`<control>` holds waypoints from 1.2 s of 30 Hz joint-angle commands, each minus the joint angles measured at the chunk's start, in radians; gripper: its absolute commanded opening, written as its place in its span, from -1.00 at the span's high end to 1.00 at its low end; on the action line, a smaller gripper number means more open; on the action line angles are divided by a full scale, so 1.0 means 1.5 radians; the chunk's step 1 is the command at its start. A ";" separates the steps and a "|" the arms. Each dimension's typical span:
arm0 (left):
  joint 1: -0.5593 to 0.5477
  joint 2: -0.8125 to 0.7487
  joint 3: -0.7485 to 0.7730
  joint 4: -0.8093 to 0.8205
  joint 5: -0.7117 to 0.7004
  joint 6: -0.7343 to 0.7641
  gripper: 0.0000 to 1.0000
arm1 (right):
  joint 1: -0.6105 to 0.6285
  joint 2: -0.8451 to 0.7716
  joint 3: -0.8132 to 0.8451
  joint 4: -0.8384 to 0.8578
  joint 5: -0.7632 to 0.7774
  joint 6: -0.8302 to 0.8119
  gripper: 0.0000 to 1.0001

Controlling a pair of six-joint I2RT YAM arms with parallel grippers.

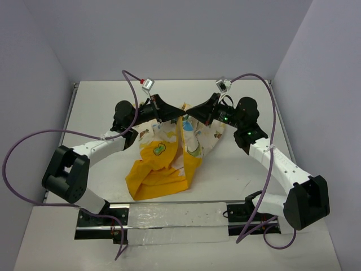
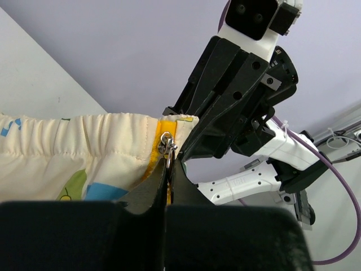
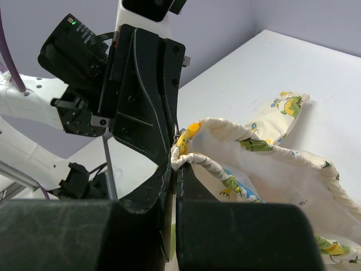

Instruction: Zip up the jacket

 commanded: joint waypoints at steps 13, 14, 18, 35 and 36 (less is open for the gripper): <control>-0.008 -0.018 -0.055 0.077 -0.006 -0.009 0.75 | 0.006 -0.011 0.041 0.005 0.012 -0.031 1.00; -0.008 -0.021 -0.054 0.071 -0.009 -0.006 0.56 | 0.006 -0.011 0.039 0.005 0.011 -0.029 1.00; -0.008 -0.023 -0.034 0.047 -0.002 0.005 -0.01 | 0.008 -0.016 0.030 0.010 0.009 -0.027 1.00; -0.006 -0.013 -0.010 0.014 -0.019 0.016 0.37 | 0.009 0.006 0.055 -0.002 -0.009 -0.027 1.00; -0.005 -0.017 -0.013 0.006 -0.021 0.019 0.31 | 0.010 0.006 0.056 -0.006 -0.009 -0.031 1.00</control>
